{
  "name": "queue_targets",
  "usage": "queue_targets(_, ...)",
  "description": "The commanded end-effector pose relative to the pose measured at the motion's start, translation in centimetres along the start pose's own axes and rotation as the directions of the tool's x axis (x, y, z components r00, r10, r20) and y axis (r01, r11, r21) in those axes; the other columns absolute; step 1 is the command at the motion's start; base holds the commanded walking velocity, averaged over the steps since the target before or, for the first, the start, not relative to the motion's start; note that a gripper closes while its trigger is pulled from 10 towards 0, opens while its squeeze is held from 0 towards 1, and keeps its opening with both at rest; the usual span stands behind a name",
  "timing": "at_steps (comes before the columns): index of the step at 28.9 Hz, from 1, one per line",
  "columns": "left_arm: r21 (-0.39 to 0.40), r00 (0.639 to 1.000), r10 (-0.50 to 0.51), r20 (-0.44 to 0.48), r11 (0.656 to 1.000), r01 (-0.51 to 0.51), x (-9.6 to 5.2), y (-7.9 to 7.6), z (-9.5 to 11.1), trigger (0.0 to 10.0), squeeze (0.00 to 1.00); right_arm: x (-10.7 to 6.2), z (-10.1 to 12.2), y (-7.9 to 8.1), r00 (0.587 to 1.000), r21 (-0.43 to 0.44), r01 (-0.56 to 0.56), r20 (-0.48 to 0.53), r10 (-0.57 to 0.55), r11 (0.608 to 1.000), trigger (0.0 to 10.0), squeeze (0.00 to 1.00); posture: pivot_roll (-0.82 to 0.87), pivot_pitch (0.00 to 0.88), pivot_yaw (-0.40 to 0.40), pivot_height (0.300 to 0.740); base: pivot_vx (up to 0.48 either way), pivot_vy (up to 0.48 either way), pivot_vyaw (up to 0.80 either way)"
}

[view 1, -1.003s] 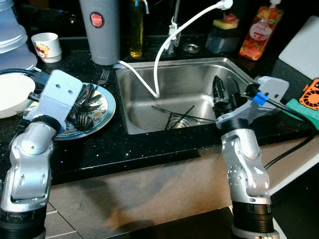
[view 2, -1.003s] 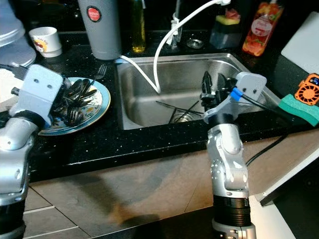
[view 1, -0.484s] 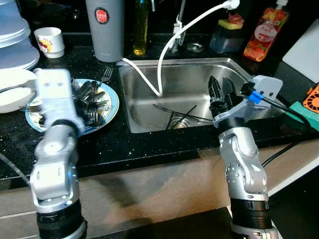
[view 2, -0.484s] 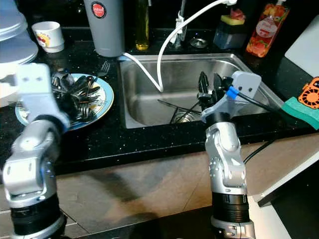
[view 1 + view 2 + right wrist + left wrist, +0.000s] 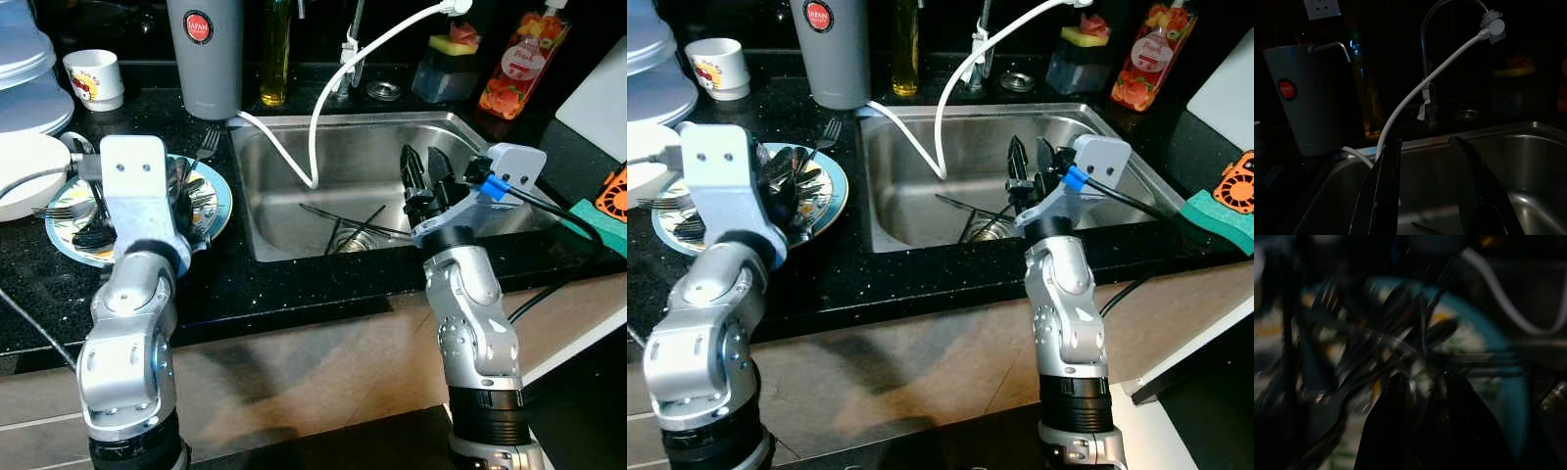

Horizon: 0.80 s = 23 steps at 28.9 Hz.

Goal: Kitchen organization

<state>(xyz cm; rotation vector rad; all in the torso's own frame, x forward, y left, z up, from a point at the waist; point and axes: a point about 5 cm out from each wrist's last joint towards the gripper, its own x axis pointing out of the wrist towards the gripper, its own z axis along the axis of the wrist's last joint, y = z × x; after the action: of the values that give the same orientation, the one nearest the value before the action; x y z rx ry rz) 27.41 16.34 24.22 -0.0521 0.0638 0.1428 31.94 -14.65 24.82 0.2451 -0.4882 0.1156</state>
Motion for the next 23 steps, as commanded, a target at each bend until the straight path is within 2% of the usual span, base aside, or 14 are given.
queue_targets(1, -0.029, 0.999, -0.008, -0.036, 1.000, 0.007, -0.2, -0.2, -0.2, 10.0, 0.27, 0.0, 0.0, -0.3, 1.000, 0.002, 0.008, 0.002, -0.008, 1.000, 10.0, 0.00, 0.15, 0.083, -0.080, 0.740, 0.000, 0.000, 0.00)
queue_targets(2, -0.033, 1.000, -0.007, -0.030, 0.999, 0.006, -0.2, -0.2, 0.0, 10.0, 1.00, 0.0, -0.1, -0.3, 1.000, 0.001, 0.009, 0.000, -0.009, 1.000, 10.0, 0.00, 0.15, 0.083, -0.080, 0.740, 0.000, 0.000, 0.00)
queue_targets(5, -0.017, 1.000, -0.003, -0.005, 1.000, 0.003, -0.1, -0.3, 0.6, 10.0, 1.00, -0.1, -0.2, -0.3, 1.000, 0.002, 0.009, -0.002, -0.009, 1.000, 10.0, 0.00, 0.15, 0.081, -0.078, 0.740, 0.000, 0.000, 0.00)
queue_targets(8, 0.006, 0.998, -0.042, 0.044, 0.999, 0.042, 0.1, -0.9, 1.9, 10.0, 1.00, -0.1, -0.3, -0.2, 1.000, 0.004, 0.009, -0.002, -0.009, 1.000, 10.0, 0.00, 0.15, 0.074, -0.071, 0.740, 0.000, 0.000, 0.00)
queue_targets(9, -0.004, 0.997, -0.059, 0.049, 0.998, 0.059, 0.1, -1.1, 2.2, 10.0, 0.89, -0.1, -0.2, -0.2, 1.000, 0.004, 0.009, 0.000, -0.009, 1.000, 10.0, 0.00, 0.15, 0.074, -0.071, 0.740, 0.000, 0.000, 0.00)
queue_targets(10, -0.011, 0.996, -0.069, 0.050, 0.998, 0.069, 0.1, -1.3, 2.3, 10.0, 0.89, 0.0, -0.2, -0.2, 1.000, 0.005, 0.009, 0.001, -0.009, 1.000, 10.0, 0.00, 0.15, 0.074, -0.071, 0.740, 0.000, 0.000, 0.00)
queue_targets(11, -0.033, 0.997, -0.076, 0.034, 0.996, 0.077, 0.1, -1.4, 2.4, 10.0, 0.00, 0.0, -0.2, -0.2, 1.000, 0.005, 0.009, 0.001, -0.009, 1.000, 10.0, 0.00, 0.15, 0.068, -0.068, 0.740, 0.000, 0.000, 0.00)
queue_targets(14, -0.078, 0.995, -0.094, -0.023, 0.993, 0.092, 0.1, -1.5, 2.2, 10.0, 0.00, 0.0, -0.3, -0.2, 1.000, 0.004, 0.009, 0.003, -0.009, 1.000, 10.0, 0.00, 0.15, 0.066, -0.066, 0.740, 0.000, 0.000, 0.00)
queue_targets(17, -0.135, 0.988, -0.084, -0.128, 0.989, 0.067, 0.2, -1.3, 1.5, 10.0, 0.00, 0.0, -0.3, -0.2, 1.000, 0.005, 0.008, 0.003, -0.008, 1.000, 10.0, 0.00, 0.15, 0.066, -0.066, 0.740, 0.000, 0.000, 0.00)
queue_targets(18, -0.135, 0.988, -0.084, -0.128, 0.989, 0.067, 0.2, -1.3, 1.5, 10.0, 0.00, 0.0, -0.3, -0.2, 1.000, 0.005, 0.008, 0.003, -0.008, 1.000, 10.0, 0.00, 0.15, 0.066, -0.066, 0.740, 0.000, 0.000, 0.00)
queue_targets(20, -0.175, 0.969, -0.059, -0.238, 0.984, 0.017, 0.2, -1.0, 0.6, 10.0, 0.00, -0.1, -0.3, -0.2, 1.000, 0.007, 0.005, 0.001, -0.005, 1.000, 10.0, 0.00, 0.16, 0.062, -0.064, 0.740, 0.000, 0.000, 0.00)
queue_targets(22, -0.175, 0.969, -0.059, -0.238, 0.984, 0.017, 0.2, -1.0, 0.6, 10.0, 0.00, -0.1, -0.3, -0.2, 1.000, 0.007, 0.005, 0.001, -0.005, 1.000, 10.0, 0.00, 0.16, 0.062, -0.064, 0.740, 0.000, 0.000, 0.00)
queue_targets(23, -0.165, 0.962, -0.029, -0.270, 0.986, -0.016, 0.3, -0.5, 0.3, 10.0, 0.00, -0.1, -0.4, -0.2, 1.000, 0.007, 0.004, 0.001, -0.004, 1.000, 10.0, 0.00, 0.17, 0.057, -0.060, 0.740, 0.000, 0.000, 0.00)
